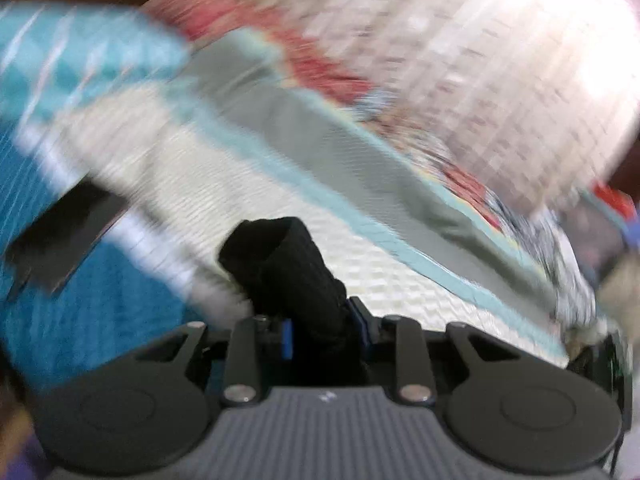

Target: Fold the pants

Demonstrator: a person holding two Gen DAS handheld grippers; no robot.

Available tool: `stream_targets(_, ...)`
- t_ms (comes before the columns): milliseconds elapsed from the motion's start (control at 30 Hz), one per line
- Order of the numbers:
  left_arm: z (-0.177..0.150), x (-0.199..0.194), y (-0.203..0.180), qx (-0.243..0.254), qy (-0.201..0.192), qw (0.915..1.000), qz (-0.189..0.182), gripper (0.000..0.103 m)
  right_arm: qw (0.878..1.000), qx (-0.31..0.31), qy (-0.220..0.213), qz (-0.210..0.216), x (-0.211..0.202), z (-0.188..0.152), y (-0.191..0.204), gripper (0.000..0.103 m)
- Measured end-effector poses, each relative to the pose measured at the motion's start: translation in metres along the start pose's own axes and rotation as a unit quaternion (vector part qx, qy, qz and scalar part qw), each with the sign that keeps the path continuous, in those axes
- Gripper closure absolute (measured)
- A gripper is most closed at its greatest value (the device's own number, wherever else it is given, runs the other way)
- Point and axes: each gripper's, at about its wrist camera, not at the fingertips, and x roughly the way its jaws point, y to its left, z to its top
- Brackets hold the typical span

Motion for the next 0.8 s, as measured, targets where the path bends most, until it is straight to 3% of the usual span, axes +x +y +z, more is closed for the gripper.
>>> stream_targets(100, -0.007, 0.014, -0.054, 0.094, 0.009, 0.9952, -0.024, 0.077, 0.998, 0.043, -0.047, -0.006, -0.034, -0.002, -0.031, 0.070)
stream_targets(233, -0.030, 0.042, -0.114, 0.176, 0.050, 0.9801, -0.077, 0.075, 0.988, 0.092, -0.123, -0.020, -0.093, -0.010, -0.072, 0.070)
stream_targets(333, -0.065, 0.069, -0.151, 0.245, 0.130, 0.9516, -0.133, 0.074, 0.978, 0.118, -0.167, -0.039, -0.124, -0.022, -0.098, 0.069)
stream_targets(433, -0.098, 0.085, -0.166, 0.298, 0.185, 0.9292, -0.117, 0.073, 0.972, 0.149, -0.175, -0.040, -0.131, -0.033, -0.117, 0.069)
stream_targets(467, -0.101, 0.081, -0.167, 0.306, 0.185, 0.9269, -0.115, 0.072, 0.973, 0.152, -0.173, -0.035, -0.129, -0.034, -0.118, 0.069)
stream_targets(533, -0.092, 0.064, -0.162, 0.299, 0.175, 0.9280, -0.137, 0.061, 0.976, 0.138, -0.169, -0.027, -0.121, -0.032, -0.109, 0.065)
stream_targets(600, -0.071, 0.039, -0.148, 0.265, 0.153, 0.9377, -0.164, 0.049, 0.980, 0.115, -0.164, -0.018, -0.116, -0.030, -0.101, 0.049)
stream_targets(667, -0.046, 0.021, -0.128, 0.220, 0.125, 0.9521, -0.171, 0.044, 0.983, 0.098, -0.152, -0.016, -0.106, -0.017, -0.094, 0.030)
stream_targets(733, -0.025, 0.010, -0.100, 0.160, 0.107, 0.9694, -0.153, 0.043, 0.987, 0.084, -0.136, -0.019, -0.091, -0.009, -0.089, 0.027)
stream_targets(800, -0.009, 0.004, -0.069, 0.087, 0.098, 0.9809, -0.144, 0.042, 0.989, 0.083, -0.117, -0.019, -0.071, 0.006, -0.090, 0.025)
